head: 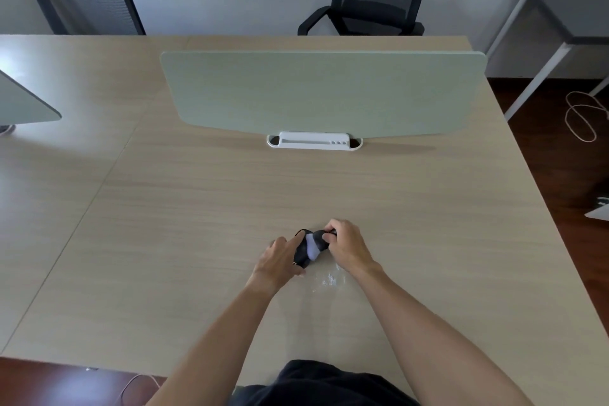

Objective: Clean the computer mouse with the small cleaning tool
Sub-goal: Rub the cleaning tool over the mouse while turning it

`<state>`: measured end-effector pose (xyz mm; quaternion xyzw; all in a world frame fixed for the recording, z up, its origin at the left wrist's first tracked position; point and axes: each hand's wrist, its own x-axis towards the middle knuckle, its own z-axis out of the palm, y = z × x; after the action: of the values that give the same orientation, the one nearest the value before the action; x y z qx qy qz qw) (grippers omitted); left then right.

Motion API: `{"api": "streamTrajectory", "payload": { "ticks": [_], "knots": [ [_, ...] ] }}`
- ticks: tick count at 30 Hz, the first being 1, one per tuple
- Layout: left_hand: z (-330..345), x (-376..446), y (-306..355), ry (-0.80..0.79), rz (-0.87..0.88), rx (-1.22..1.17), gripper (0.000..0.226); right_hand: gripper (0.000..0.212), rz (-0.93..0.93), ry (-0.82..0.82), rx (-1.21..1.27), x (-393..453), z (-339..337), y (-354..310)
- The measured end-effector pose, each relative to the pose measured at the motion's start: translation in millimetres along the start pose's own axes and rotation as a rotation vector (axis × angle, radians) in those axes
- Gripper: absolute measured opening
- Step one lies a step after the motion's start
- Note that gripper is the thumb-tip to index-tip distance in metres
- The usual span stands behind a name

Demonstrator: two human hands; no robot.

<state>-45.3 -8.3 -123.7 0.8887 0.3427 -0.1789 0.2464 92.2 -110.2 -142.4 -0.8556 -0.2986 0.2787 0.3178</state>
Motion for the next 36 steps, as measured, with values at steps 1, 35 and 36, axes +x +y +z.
{"api": "streamTrajectory", "payload": {
  "ticks": [1,35,36],
  "knots": [
    [-0.7,-0.1,-0.7,-0.009,0.004,0.003,0.083,0.008,0.007,0.037,-0.064,0.2,-0.9,1.6],
    [5.6,-0.5,5.0,0.009,-0.075,-0.007,0.083,0.009,0.058,-0.018,0.098,-19.2,-3.2,15.1],
    [4.2,-0.5,5.2,0.005,-0.073,0.003,0.08,0.01,0.084,0.018,0.055,-18.0,-3.8,17.4]
  ]
}}
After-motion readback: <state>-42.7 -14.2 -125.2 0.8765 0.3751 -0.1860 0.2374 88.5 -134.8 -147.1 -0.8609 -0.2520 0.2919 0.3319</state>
